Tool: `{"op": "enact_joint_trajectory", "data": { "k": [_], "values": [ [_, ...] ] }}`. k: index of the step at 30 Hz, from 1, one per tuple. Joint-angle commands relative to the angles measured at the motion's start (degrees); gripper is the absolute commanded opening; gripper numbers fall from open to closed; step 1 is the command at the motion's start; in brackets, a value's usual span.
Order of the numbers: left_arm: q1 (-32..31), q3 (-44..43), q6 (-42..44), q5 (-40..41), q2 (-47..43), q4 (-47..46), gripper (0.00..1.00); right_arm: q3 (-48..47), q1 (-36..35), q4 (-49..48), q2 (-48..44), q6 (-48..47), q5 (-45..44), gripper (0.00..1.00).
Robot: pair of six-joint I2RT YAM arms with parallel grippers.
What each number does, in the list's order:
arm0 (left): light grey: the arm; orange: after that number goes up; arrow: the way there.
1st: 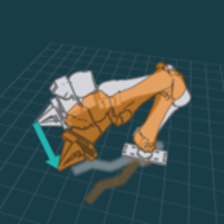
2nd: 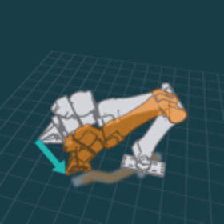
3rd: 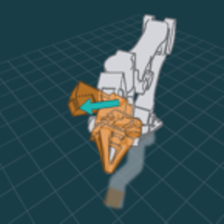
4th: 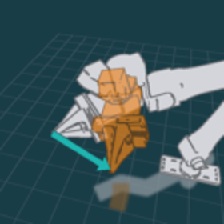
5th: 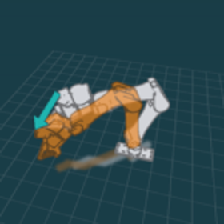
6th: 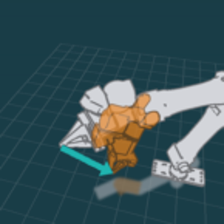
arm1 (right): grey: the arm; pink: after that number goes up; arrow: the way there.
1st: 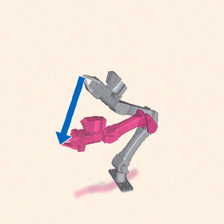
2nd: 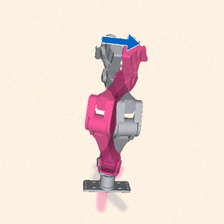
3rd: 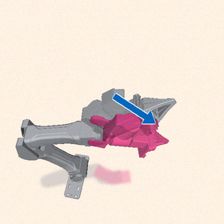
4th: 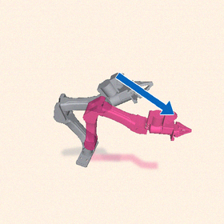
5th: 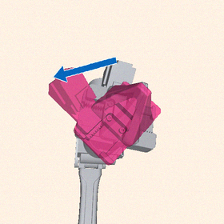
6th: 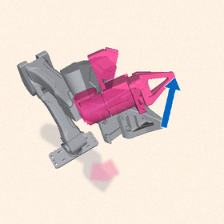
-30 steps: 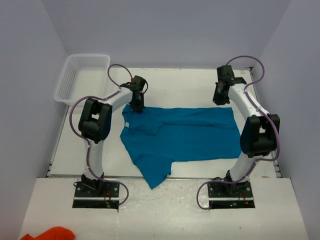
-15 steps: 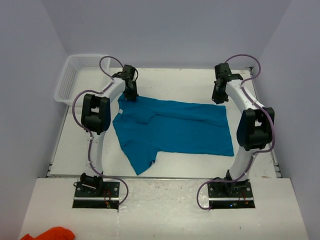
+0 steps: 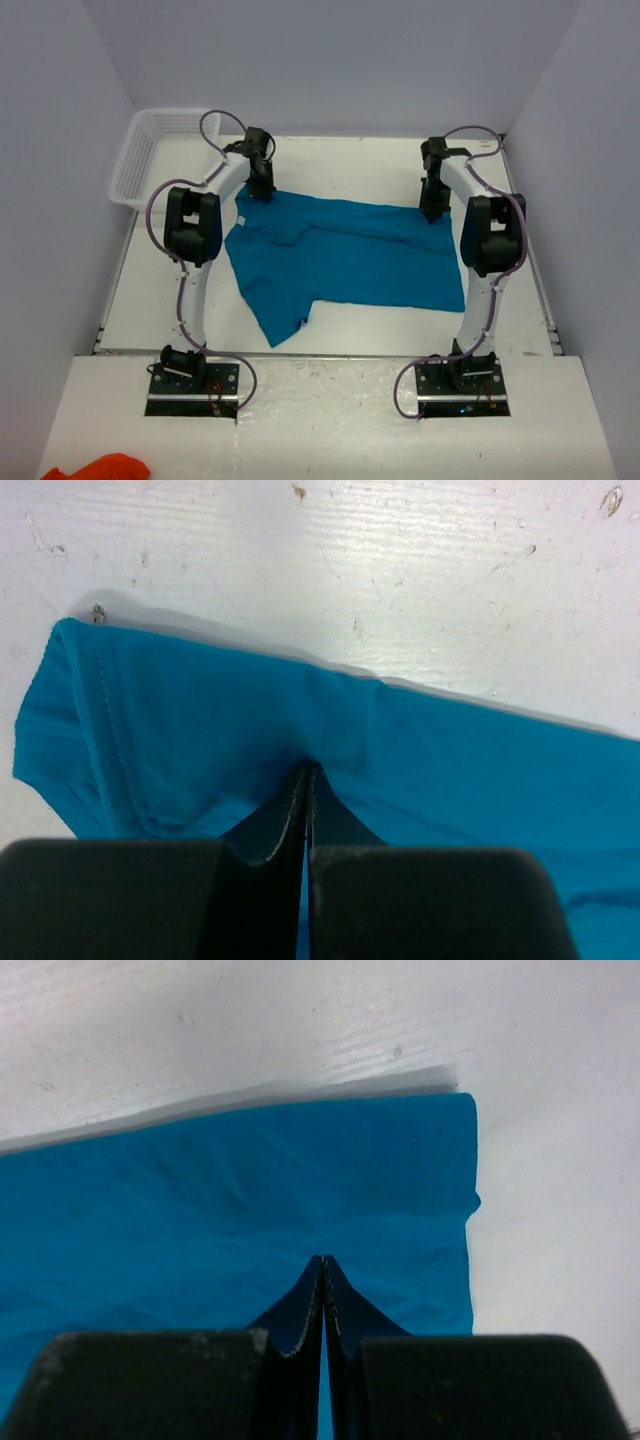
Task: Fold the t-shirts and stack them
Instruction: Fold the flattened tshirt in 1/3 of the way
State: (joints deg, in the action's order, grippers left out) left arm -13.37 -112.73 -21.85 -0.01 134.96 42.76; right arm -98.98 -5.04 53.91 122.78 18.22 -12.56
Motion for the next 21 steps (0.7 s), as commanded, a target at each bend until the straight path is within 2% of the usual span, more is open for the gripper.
{"op": "enact_joint_trajectory", "data": {
  "k": [1, 15, 21],
  "values": [
    [0.71, 1.46, 1.46, -1.22, -3.38, 0.74, 0.00, -1.57, 0.03, 2.34, 0.52, 0.06, 2.09, 0.00],
    [0.62, 5.50, 1.63, -1.84, -5.67, -0.31, 0.00, -15.26, 1.08, 9.19, 13.00, -3.27, 0.69, 0.00],
    [0.62, 5.59, 1.19, -1.75, -6.02, -0.84, 0.00, -15.80, 1.17, 7.18, 13.89, -3.01, -0.53, 0.00]
  ]
}}
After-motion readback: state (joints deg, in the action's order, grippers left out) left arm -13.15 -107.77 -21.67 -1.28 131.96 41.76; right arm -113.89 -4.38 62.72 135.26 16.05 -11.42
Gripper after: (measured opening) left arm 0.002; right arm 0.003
